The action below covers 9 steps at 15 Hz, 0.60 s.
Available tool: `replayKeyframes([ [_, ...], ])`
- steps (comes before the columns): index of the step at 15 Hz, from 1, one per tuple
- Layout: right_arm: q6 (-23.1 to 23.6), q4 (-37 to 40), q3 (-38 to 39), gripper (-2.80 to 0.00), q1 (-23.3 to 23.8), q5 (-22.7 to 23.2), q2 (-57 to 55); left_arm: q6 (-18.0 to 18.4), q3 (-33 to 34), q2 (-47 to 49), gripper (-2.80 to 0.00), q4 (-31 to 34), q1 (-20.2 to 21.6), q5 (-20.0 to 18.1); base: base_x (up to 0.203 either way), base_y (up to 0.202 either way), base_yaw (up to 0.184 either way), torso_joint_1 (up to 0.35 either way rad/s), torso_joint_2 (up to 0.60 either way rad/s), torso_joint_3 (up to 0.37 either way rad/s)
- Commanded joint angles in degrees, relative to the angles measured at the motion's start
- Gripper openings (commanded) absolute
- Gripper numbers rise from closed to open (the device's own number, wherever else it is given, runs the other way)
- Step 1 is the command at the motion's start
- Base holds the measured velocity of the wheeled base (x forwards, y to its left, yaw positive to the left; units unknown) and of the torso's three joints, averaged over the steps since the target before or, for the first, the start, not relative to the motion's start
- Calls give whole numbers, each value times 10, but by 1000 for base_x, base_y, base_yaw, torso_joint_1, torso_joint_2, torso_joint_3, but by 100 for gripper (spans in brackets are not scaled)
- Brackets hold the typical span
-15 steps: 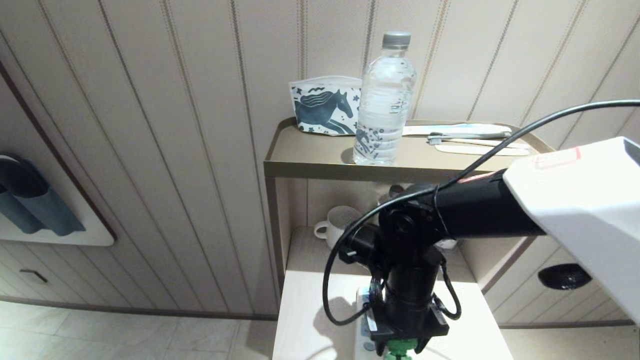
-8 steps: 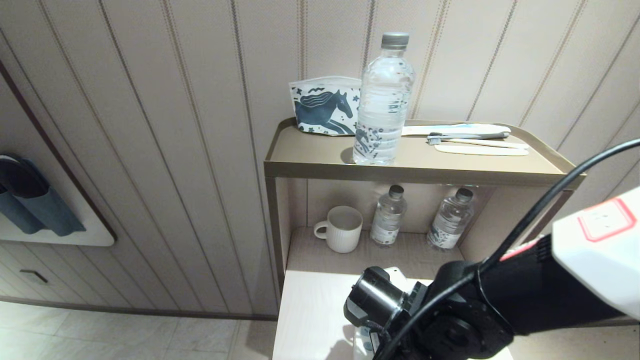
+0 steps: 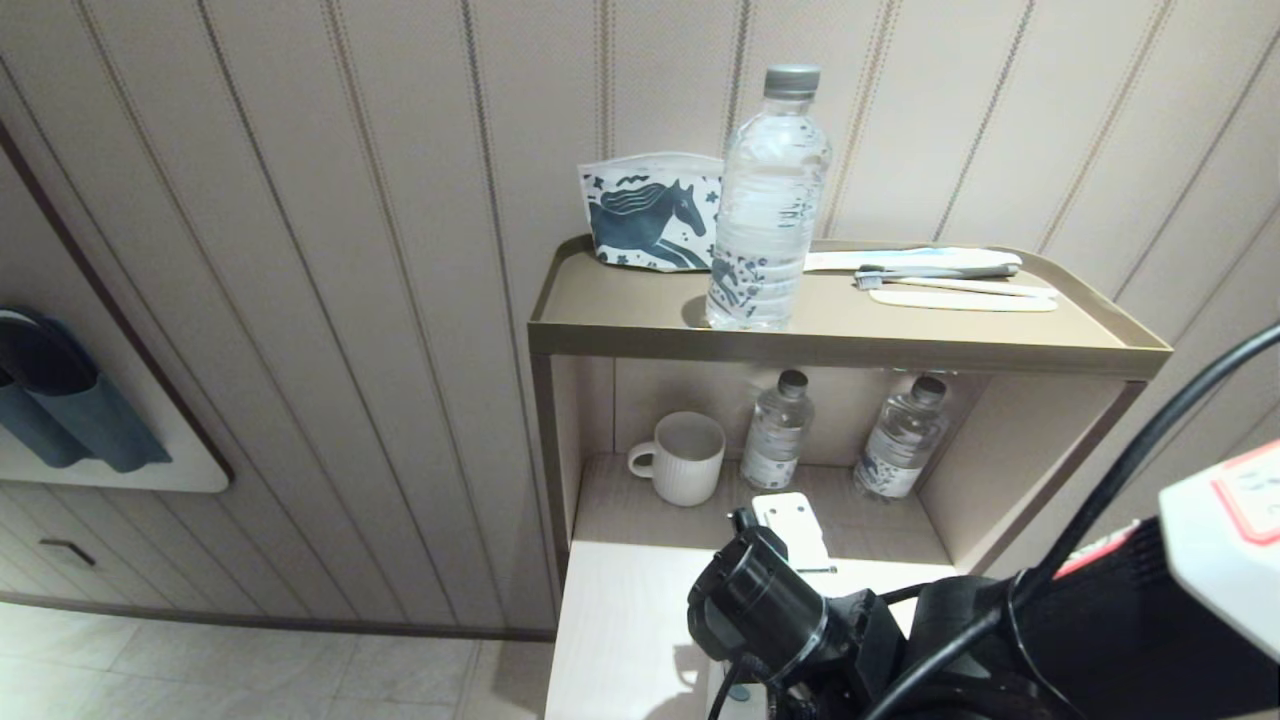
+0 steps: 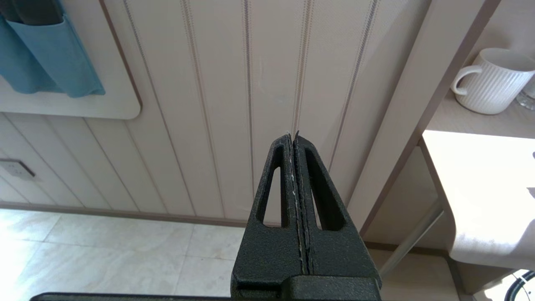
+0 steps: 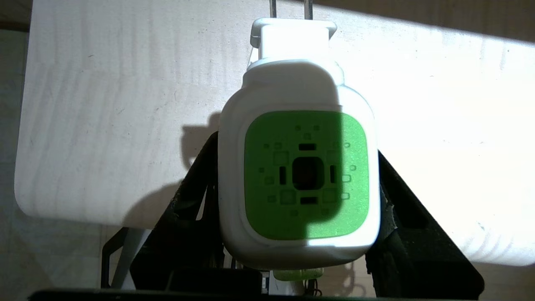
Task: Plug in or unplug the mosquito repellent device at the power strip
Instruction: Insert the plug into the socket
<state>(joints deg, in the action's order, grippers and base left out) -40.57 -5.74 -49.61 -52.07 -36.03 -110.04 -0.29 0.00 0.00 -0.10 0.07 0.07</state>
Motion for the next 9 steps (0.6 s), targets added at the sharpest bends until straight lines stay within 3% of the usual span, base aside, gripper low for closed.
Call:
replayKeyframes([
  [1, 7, -41, 12, -280, 2, -19, -34, -1, 0, 1, -280, 0, 0, 0, 0, 0, 0, 0, 0, 0],
  [4, 32, -124, 19, -280, 4, -39, -63, -1, 0, 1, -280, 0, 0, 0, 0, 0, 0, 0, 0, 0],
  [9, 53, -154, 14, -280, 3, -79, -94, -1, 0, 1, -280, 0, 0, 0, 0, 0, 0, 0, 0, 0],
])
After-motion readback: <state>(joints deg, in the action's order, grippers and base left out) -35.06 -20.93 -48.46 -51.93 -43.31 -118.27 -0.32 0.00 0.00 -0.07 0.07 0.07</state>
